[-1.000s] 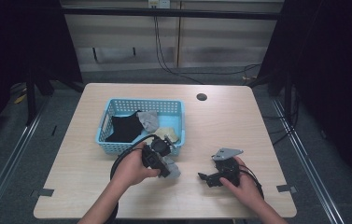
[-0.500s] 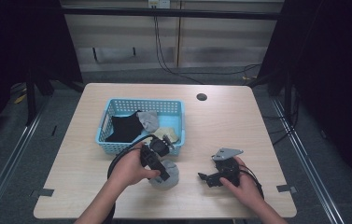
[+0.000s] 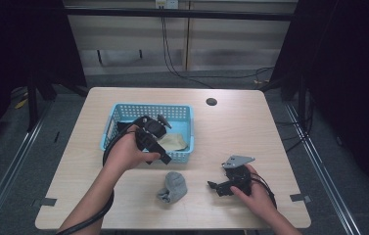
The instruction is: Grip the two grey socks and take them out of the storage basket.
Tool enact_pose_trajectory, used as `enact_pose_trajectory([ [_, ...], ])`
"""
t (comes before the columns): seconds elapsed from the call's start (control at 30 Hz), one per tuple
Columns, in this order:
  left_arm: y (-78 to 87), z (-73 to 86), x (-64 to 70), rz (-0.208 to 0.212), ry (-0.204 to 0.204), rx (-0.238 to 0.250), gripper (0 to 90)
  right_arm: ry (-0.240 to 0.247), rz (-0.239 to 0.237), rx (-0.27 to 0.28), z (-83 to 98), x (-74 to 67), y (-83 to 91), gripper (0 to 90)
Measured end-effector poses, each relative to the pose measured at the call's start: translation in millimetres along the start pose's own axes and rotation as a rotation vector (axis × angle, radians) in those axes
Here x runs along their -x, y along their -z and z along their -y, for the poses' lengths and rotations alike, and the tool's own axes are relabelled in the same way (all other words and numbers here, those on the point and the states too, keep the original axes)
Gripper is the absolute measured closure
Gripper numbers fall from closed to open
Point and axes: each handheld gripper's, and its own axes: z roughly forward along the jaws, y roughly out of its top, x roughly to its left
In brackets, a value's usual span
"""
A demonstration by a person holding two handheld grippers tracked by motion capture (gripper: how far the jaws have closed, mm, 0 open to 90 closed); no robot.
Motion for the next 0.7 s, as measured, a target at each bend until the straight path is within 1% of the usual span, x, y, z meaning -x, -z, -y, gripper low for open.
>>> enact_pose_trajectory([
  [0.23,-8.6,-10.3,-36.4,-0.039,0.093,0.033,36.5,-0.004,-0.002,-0.002,0.0,-0.3,0.1,10.4],
  [0.27,-9.4,-11.4,-40.4,-0.046,0.099,0.035,36.4,-0.004,-0.002,-0.003,0.0,-0.3,0.2,10.4],
  [0.3,-11.9,-12.6,-46.4,-0.054,0.114,0.050,36.4,-0.005,-0.002,-0.003,0.0,-0.3,0.1,10.4],
  [0.37,-15.5,-14.4,-55.8,-0.068,0.135,0.060,36.4,0.000,-0.001,0.001,0.0,0.0,-0.1,10.4],
  [0.43,-20.6,-16.1,-64.7,-0.079,0.140,0.073,35.9,-0.001,0.000,0.000,0.0,0.0,0.0,10.4],
  [0.47,-23.8,-17.0,-68.1,-0.088,0.164,0.088,35.3,0.000,-0.001,0.001,0.0,0.0,-0.1,10.4],
  [0.6,-34.8,-21.6,-83.5,-0.118,0.188,0.110,33.9,0.000,0.000,0.000,0.0,0.0,0.0,10.4],
  [0.7,-43.1,-24.9,-92.8,-0.159,0.210,0.125,32.7,0.000,-0.001,0.001,0.0,-0.1,-0.1,10.4],
])
